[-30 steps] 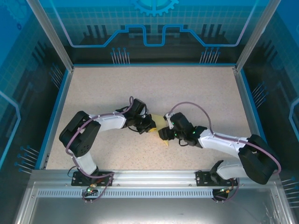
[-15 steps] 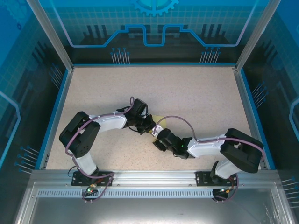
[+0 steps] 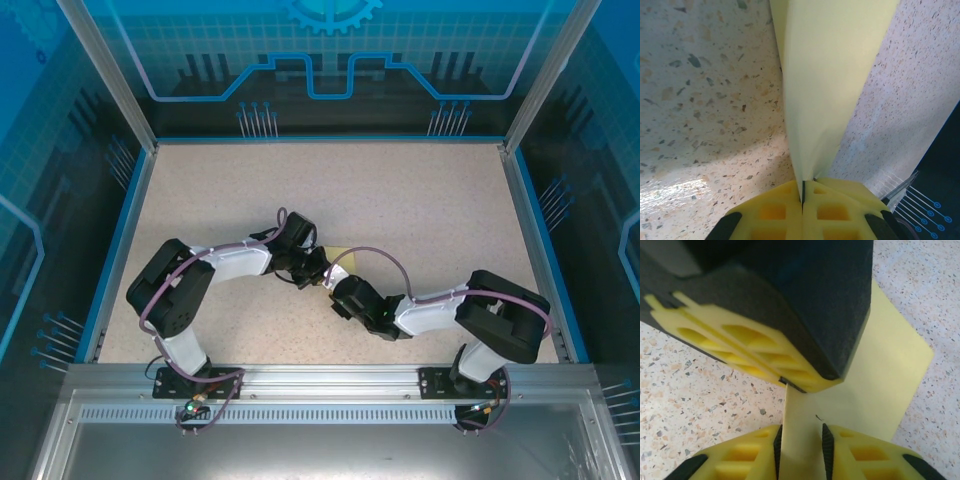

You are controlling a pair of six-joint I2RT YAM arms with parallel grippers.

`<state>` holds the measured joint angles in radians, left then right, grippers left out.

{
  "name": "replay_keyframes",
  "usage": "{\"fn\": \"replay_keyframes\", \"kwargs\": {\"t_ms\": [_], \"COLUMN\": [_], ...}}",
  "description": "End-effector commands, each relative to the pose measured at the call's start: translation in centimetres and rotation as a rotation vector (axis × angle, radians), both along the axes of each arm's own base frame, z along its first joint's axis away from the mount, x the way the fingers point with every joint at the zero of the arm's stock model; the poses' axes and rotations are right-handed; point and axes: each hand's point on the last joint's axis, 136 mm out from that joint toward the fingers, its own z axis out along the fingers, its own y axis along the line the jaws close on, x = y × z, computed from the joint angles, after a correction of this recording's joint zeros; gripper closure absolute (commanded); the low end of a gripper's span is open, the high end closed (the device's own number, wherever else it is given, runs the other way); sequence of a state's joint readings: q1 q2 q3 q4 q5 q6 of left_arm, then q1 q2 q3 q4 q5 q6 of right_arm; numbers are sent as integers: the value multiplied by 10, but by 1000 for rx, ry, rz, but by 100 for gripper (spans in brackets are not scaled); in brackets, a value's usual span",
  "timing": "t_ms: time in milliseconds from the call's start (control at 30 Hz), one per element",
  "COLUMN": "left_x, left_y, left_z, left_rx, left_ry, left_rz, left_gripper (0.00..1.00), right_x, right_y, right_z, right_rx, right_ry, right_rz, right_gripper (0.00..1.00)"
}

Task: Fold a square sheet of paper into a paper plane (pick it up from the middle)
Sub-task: Fold the wing for the fifth time at the center of the table.

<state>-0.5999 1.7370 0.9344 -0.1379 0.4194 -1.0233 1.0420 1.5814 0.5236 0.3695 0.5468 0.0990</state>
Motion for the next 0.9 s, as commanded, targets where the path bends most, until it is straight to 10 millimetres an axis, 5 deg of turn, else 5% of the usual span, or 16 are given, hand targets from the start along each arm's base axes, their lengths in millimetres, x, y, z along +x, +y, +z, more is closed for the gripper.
{"fn": "replay_keyframes", "kwargs": {"t_ms": [0,233,400,600,867], "left_x": [2,3,6,19,24], "left_y": [-3,-3,0,25,60], "left_z": [20,23,25,35,47], "left_rx": [-3,-2,8,38,50], "left_ry": [-19,-22,-33,-64,-130], "left_rz": [9,9,18,71,154], "left_gripper": [96,96,91,65,43], "right_x": [2,6,6,-1,-8], "right_y": [1,-3,-3,1,6], "right_z": [-1,-5,-5,-4,-4], "right_rx": [-4,-17,8,122,308], "right_ry": [-19,-15,9,101,276], "right_rz": [-9,-22,-20,6,17], "right_gripper": [72,72,85,88,89]}}
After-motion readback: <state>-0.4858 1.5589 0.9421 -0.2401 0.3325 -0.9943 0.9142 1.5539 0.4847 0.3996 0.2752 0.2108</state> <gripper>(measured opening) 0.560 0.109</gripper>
